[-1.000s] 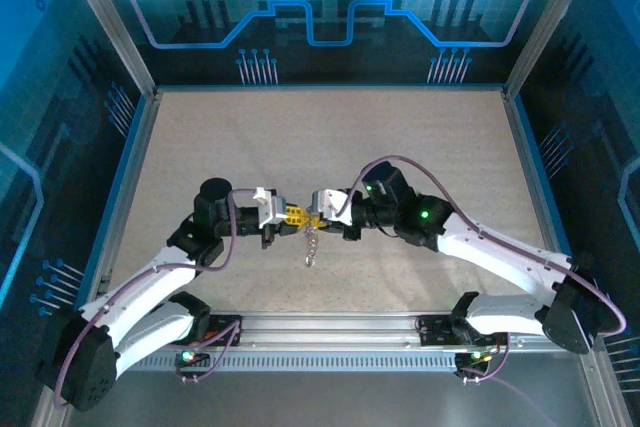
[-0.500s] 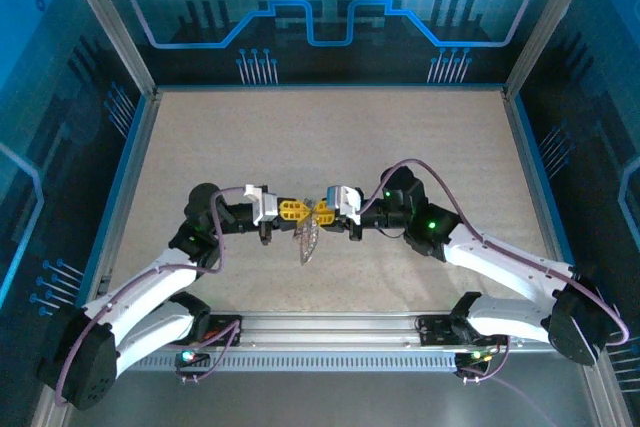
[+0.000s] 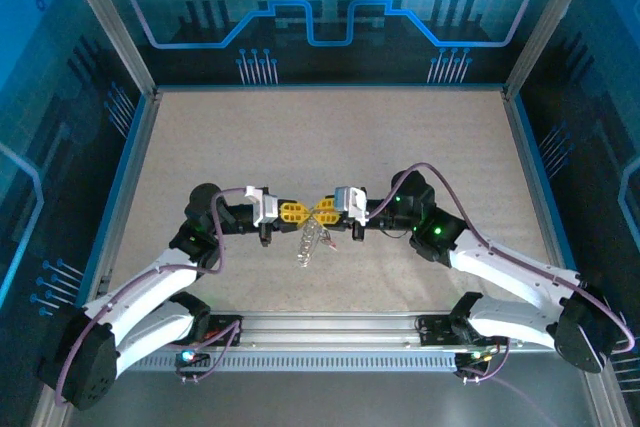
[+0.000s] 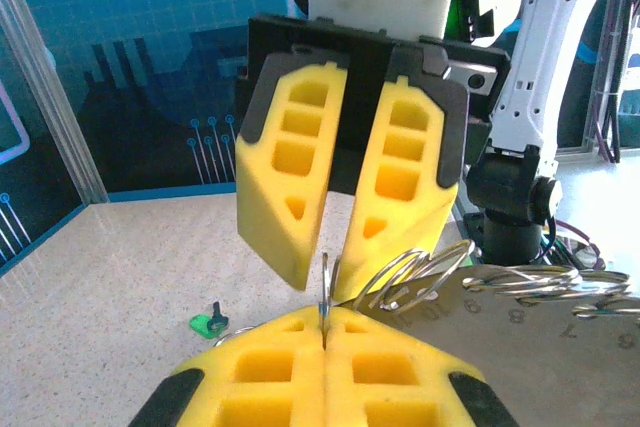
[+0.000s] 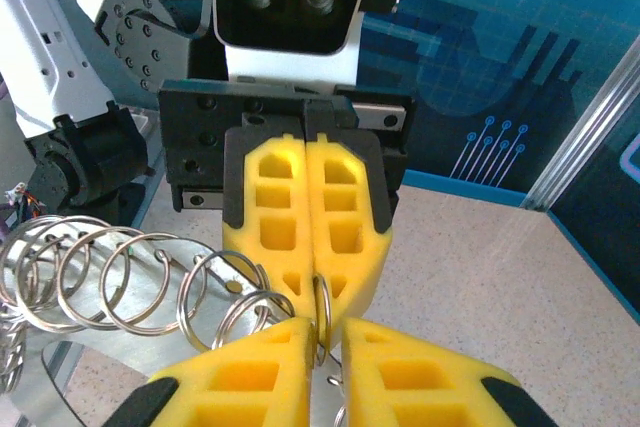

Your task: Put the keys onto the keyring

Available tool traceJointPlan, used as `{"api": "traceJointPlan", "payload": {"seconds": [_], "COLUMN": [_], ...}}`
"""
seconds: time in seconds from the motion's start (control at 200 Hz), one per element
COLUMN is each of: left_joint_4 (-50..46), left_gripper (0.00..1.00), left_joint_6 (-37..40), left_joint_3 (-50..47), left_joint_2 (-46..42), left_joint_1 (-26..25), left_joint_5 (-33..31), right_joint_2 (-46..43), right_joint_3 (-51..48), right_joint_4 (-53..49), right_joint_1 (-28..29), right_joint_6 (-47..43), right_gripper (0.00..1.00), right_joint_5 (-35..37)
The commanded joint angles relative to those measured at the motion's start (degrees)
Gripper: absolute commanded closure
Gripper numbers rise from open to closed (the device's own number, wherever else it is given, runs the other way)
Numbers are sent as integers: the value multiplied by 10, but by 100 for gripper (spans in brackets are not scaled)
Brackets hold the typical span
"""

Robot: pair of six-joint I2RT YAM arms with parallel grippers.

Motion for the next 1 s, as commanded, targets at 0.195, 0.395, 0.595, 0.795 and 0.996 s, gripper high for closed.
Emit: {"api": "traceJointPlan", "payload": {"seconds": [0.195, 0.395, 0.595, 0.795, 0.996], "left_joint_4": [31, 49, 59, 47, -131], "left_gripper": [100, 100, 100, 100, 72], "left_joint_6": [-1, -14, -22, -16, 78], "left_joint_3": [-2, -4, -3, -2, 28], "left_joint_2": [3, 5, 15, 16, -8], "left_joint_1": [-5, -5, -5, -5, -5], "left_joint_5": [18, 18, 28, 20, -6], "right_joint_2": [4, 12, 20, 24, 19], "right_joint_3": [-5, -9, -5, 6, 47], "right_joint_4": [17, 21, 23, 11, -122], "right_joint_1": [-5, -4, 0, 5, 17], "right_joint_6": [0, -3, -10, -21, -93], "right_gripper": [81, 77, 84, 100, 100], "right_joint_5": [-9, 2, -2, -6, 41]}}
